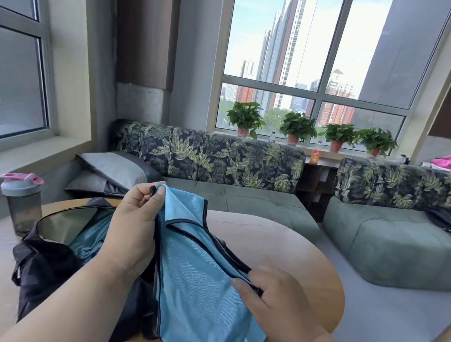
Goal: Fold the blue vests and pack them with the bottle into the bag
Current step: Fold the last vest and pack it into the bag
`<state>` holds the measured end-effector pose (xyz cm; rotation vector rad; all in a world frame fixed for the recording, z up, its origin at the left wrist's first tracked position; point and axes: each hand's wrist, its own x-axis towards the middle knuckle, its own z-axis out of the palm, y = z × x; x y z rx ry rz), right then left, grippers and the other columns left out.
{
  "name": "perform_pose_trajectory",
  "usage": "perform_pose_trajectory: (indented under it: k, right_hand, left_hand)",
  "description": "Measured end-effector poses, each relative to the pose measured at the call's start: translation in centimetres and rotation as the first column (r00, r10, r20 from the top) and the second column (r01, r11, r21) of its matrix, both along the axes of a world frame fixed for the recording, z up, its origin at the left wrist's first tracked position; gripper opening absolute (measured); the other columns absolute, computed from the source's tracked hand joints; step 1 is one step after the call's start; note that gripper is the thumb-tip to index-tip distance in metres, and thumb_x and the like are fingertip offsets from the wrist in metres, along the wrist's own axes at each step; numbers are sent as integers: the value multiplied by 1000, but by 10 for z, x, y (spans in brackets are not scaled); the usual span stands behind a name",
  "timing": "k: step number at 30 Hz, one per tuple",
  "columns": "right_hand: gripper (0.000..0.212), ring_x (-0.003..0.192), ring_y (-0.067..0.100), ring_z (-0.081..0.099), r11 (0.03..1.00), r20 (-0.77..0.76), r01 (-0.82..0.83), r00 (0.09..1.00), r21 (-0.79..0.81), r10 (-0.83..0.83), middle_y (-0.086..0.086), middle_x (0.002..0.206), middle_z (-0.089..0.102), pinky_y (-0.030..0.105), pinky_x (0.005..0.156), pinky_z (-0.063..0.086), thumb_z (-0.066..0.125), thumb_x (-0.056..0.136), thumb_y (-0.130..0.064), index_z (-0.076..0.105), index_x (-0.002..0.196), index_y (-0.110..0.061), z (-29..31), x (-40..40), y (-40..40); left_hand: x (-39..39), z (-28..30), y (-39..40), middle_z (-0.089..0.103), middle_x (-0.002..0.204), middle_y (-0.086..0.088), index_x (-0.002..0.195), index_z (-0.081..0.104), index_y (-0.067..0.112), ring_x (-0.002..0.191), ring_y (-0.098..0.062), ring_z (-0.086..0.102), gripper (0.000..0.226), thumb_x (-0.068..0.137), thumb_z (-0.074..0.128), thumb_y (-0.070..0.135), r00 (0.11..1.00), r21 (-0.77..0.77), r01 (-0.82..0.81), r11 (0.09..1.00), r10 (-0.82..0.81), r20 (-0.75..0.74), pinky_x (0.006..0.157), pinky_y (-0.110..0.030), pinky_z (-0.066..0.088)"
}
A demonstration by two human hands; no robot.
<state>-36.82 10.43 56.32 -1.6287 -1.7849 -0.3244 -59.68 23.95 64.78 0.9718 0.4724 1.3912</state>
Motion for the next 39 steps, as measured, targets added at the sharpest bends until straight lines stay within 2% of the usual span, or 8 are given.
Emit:
perform_pose_trajectory:
  k: [5, 11, 14, 17, 21, 27, 32, 39]
  right_hand:
    - [75, 69, 11, 50, 990, -86, 26, 996, -137, -38, -5, 67, 51, 32, 63, 41, 23, 98, -82, 50, 65, -20, 7, -2, -3]
    - [11, 80, 8, 59, 998, -532, -31, 847, -62, -7, -12, 93, 65, 17, 72, 48, 65, 99, -45, 72, 97, -37, 29, -23, 0]
    - [33, 79, 5, 59, 971, -722, -209, 689, -117, 62, -8, 101, 70, 19, 75, 51, 77, 91, -20, 70, 118, -38, 43, -40, 7]
    - [30, 87, 2, 68, 943, -751, -315, 646, -103, 134, -11, 102, 77, 20, 80, 54, 79, 90, -13, 73, 115, -28, 53, -51, 12]
    - [32, 103, 23, 75, 959, -871, -280, 462, 38, 169, 1, 108, 79, 45, 96, 60, 82, 87, -17, 74, 116, -28, 53, -59, 21]
    - [21, 112, 38, 73, 942, -952, -304, 221, 139, 212, 15, 116, 77, 61, 104, 54, 78, 94, -17, 76, 115, -16, 56, -57, 23]
    - [30, 113, 35, 73, 964, -979, -237, 134, 120, 155, 14, 115, 78, 61, 108, 51, 63, 104, -40, 79, 112, -16, 59, -56, 24]
    - [21, 114, 46, 69, 960, -973, -247, 153, 132, 174, 20, 113, 77, 66, 104, 51, 67, 102, -27, 79, 109, -11, 59, -60, 24]
  left_hand:
    - [3, 3, -7, 69, 89, -1, 85, 70, 24, 80, -15, 63, 21, 104, 63, 19, 998, -19, 55, 998, -55, 13, 87, -36, 52]
    - [13, 3, -17, 67, 88, -1, 88, 58, 19, 75, -13, 64, 16, 103, 63, 15, 987, -15, 158, 987, -158, 23, 77, -28, 59]
    - [20, 4, -26, 66, 86, -2, 89, 56, 18, 74, -14, 62, 15, 102, 62, 14, 978, 17, 210, 977, -210, -7, 74, -29, 56]
    - [23, 4, -32, 65, 86, -7, 91, 58, 15, 75, -17, 62, 11, 95, 68, 18, 973, 43, 225, 973, -222, -55, 72, -31, 56]
    - [26, 1, -34, 65, 91, -5, 98, 63, 14, 80, -16, 64, 6, 94, 67, 13, 972, 55, 229, 972, -225, -64, 74, -28, 58]
    - [24, -1, -33, 75, 114, -7, 135, 67, 18, 97, -17, 72, 35, 101, 63, 10, 958, -1, 272, 962, -271, -92, 84, -29, 61]
    - [21, -1, -31, 76, 111, -11, 126, 73, 10, 94, -18, 73, 32, 95, 66, 8, 947, -52, 313, 948, -316, -56, 79, -27, 61]
    - [15, -3, -30, 73, 93, -12, 105, 77, 11, 80, -20, 72, 20, 91, 65, 2, 934, -79, 348, 934, -353, -56, 73, -29, 62]
